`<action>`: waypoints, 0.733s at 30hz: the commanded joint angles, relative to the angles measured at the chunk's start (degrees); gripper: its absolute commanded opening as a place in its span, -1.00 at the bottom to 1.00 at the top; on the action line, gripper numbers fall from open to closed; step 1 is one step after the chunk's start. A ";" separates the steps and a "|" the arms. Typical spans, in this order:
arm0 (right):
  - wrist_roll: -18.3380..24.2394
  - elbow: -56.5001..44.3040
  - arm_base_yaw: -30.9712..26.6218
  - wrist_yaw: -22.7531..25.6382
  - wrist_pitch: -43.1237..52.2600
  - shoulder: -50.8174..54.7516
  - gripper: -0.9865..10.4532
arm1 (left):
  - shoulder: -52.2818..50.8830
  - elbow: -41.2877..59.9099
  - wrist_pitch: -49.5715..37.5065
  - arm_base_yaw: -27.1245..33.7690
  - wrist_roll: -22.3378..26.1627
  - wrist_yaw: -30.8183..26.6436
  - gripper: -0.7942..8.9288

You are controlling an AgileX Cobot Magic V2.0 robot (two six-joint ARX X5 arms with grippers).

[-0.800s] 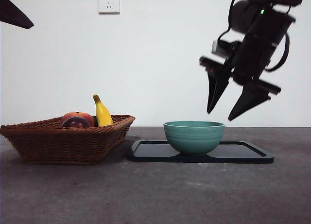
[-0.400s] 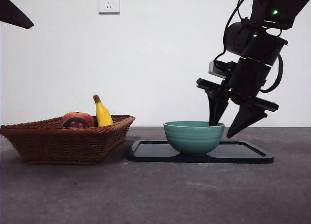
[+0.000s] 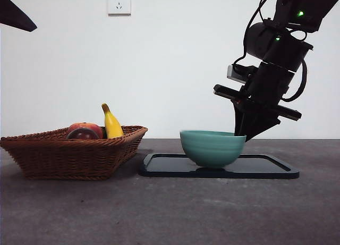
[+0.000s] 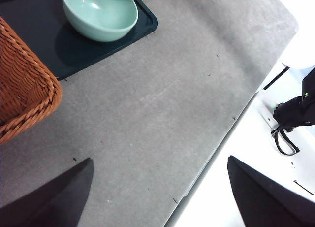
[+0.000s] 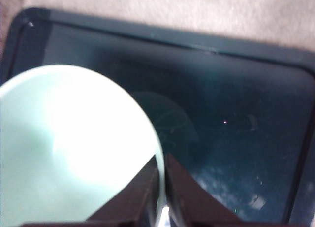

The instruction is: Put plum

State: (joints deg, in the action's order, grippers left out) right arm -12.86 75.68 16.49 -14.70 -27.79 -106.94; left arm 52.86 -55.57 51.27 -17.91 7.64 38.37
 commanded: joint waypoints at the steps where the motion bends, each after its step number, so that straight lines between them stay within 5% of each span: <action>1: 0.33 1.29 0.35 0.13 0.76 -0.63 -0.81 | 0.35 -1.29 -0.15 -0.22 0.70 0.44 0.06; 22: 3.98 1.33 1.11 -0.37 -10.23 24.44 -0.81 | 0.35 -1.29 -0.04 -0.22 0.72 0.44 0.06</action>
State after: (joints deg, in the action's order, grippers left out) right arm -10.33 75.72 17.19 -14.90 -37.65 -82.74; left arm 52.86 -55.57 51.31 -17.91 7.64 38.37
